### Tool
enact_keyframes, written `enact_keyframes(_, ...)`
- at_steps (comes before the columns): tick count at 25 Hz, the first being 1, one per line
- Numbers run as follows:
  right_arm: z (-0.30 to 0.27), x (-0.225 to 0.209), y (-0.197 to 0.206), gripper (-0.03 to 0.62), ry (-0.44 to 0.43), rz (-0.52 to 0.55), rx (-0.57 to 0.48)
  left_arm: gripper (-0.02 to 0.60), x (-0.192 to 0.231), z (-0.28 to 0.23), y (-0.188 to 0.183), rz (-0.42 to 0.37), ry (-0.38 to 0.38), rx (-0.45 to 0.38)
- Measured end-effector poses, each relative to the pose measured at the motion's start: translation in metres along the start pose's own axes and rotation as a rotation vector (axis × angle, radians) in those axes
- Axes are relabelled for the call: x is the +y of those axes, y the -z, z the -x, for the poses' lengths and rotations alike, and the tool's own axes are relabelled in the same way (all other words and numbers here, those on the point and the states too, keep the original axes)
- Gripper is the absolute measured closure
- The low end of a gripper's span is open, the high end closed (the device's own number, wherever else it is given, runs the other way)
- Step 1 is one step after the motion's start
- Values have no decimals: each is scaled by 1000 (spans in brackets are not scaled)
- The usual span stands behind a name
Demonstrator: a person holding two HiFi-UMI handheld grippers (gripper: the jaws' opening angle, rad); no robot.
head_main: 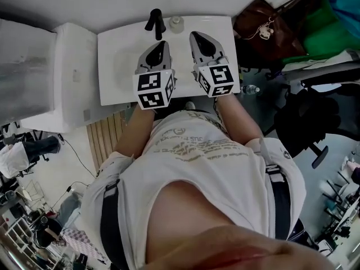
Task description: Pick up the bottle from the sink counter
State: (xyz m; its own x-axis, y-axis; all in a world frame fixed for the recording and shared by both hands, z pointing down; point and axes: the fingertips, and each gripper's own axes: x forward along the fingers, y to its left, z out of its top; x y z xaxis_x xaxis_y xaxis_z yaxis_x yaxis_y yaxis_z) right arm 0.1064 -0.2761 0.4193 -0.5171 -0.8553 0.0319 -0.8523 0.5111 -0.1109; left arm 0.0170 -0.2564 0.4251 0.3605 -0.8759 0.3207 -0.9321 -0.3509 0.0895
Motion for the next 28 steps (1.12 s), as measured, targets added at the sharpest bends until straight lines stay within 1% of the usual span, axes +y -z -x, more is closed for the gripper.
enact_keyframes(4, -7, -10, 9, 569, 38, -8, 19, 561, 3, -6, 0, -15, 12, 5)
enact_keyframes(9, -25, -6, 23, 569, 35, -4, 53, 561, 17, -13, -10, -28, 22, -5)
enact_keyframes(12, -36, -4, 35, 568, 47, -13, 75, 561, 26, -13, -11, -41, 24, 1)
enact_keyframes(16, -52, -2, 51, 568, 58, -18, 101, 561, 39, -9, -9, -32, 29, 0)
enact_keyframes(22, -75, -6, 80, 563, 85, 24, 122, 561, 55, -4, -7, -23, 13, -5)
enact_keyframes(23, -79, -8, 89, 543, 84, 22, 140, 561, 58, -4, -6, -22, 10, -2)
enact_keyframes(25, -87, -12, 105, 473, 84, 9, 177, 561, 62, -2, -3, -21, 1, 5)
enact_keyframes(28, -98, -18, 123, 414, 99, -4, 219, 561, 70, 1, 1, -17, -16, 14)
